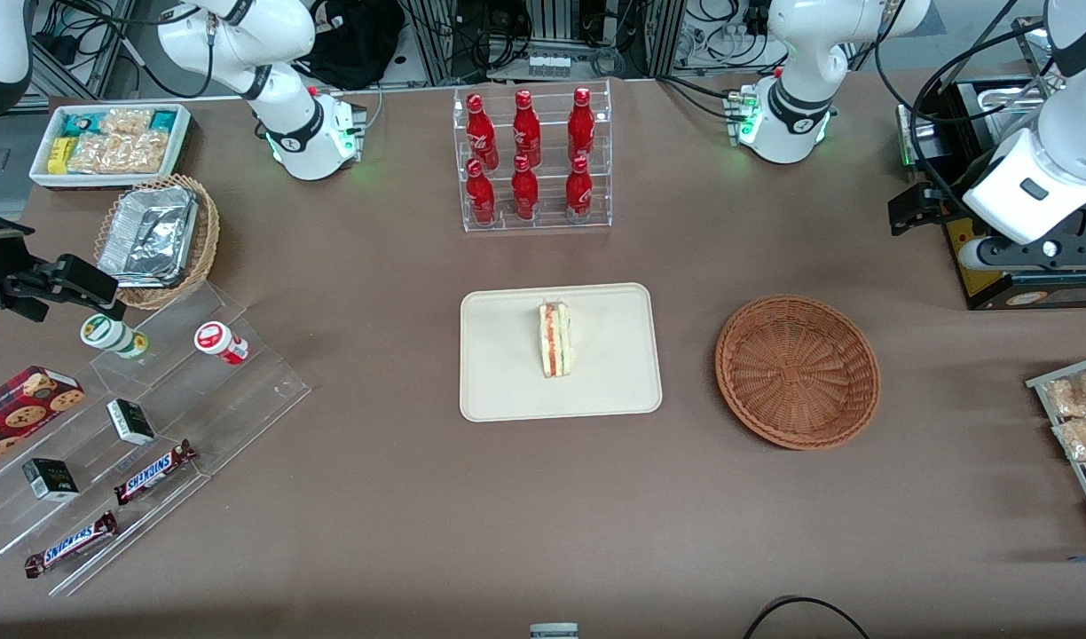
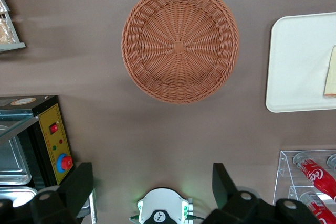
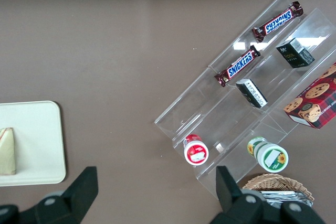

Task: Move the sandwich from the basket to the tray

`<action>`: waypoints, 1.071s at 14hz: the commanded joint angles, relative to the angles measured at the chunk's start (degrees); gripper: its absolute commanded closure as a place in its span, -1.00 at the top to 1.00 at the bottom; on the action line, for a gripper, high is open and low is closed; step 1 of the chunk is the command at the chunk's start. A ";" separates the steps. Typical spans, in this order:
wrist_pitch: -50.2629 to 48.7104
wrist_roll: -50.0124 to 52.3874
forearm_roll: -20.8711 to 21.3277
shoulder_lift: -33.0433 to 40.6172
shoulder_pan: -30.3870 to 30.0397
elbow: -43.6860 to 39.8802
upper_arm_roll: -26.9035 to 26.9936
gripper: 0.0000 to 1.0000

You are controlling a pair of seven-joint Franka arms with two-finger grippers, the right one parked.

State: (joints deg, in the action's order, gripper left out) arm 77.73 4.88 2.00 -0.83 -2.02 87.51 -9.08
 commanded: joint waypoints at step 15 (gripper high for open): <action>1.81 0.74 0.11 1.18 -2.47 -1.03 -0.42 1.00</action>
